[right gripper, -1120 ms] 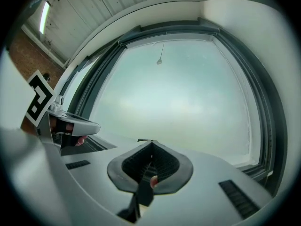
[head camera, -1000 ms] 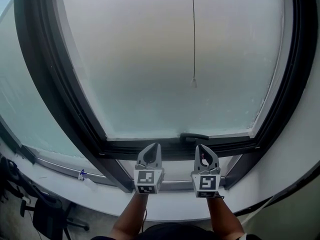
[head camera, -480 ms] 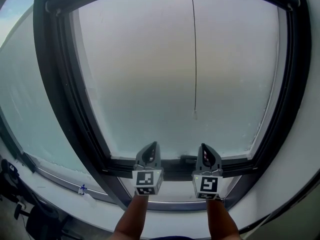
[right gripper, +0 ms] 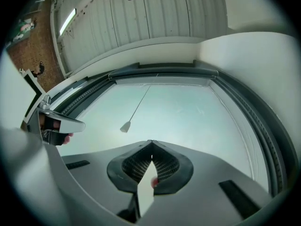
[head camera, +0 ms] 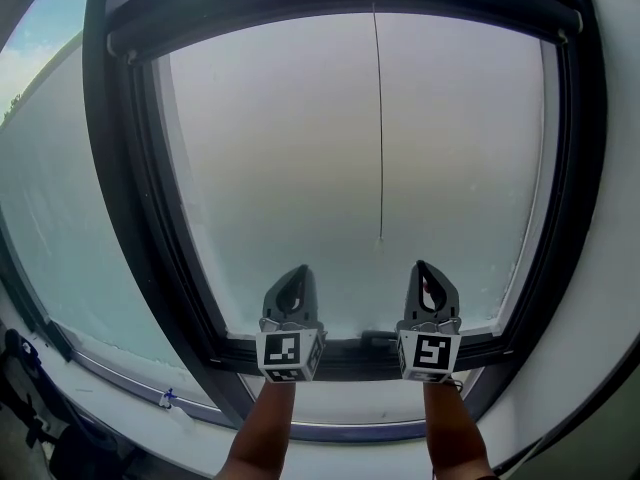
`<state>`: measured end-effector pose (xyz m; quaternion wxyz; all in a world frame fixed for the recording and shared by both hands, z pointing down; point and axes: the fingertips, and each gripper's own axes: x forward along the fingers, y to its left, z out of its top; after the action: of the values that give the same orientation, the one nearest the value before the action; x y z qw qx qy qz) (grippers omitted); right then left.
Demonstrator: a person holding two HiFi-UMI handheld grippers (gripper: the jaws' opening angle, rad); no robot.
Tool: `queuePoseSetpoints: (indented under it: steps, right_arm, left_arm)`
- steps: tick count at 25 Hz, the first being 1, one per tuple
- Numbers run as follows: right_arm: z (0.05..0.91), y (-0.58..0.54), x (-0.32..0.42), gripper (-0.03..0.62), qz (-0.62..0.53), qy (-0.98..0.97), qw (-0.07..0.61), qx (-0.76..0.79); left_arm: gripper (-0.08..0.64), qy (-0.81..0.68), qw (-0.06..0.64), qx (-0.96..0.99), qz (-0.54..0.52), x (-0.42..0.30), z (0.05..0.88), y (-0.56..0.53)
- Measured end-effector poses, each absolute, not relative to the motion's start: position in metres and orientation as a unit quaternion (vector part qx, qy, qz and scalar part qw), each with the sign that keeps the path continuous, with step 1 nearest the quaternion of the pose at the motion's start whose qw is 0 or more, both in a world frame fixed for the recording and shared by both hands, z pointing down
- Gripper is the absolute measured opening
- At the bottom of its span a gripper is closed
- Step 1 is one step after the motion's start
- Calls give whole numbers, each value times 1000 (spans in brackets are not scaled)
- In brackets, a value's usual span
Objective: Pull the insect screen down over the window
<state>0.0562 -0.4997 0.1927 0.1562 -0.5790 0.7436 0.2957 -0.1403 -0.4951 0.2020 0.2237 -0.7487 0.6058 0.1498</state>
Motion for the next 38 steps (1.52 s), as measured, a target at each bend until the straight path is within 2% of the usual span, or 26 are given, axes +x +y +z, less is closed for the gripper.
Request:
queuePoseSetpoints:
  steps: [7,11,18,27,34,38]
  right_arm:
    - [138,-492,47,3,299,753,181,-558]
    - [107,-489,41,3,313,748,182,-556]
    - [49,-474,33,3,407,731,186,-515]
    - [0,-472,28,3,472,698,148,-517]
    - [-37,-483,26,3,545,643,42,-537]
    - [-62,-485,26,5,588,602,-14,-540]
  left_arm:
    - [0,571,231,-761,205,-140,137,-488]
    - [0,566,263,-757,193,-135,109,-487]
    - [0,574,301,-740,179,-132,69,-487]
    - [0,590,371,-703,138,-141,8,-490]
    - [0,597,474,-648,10,-120,-20,-494]
    - [0,600,508,-615,-60,-113,-38,-501]
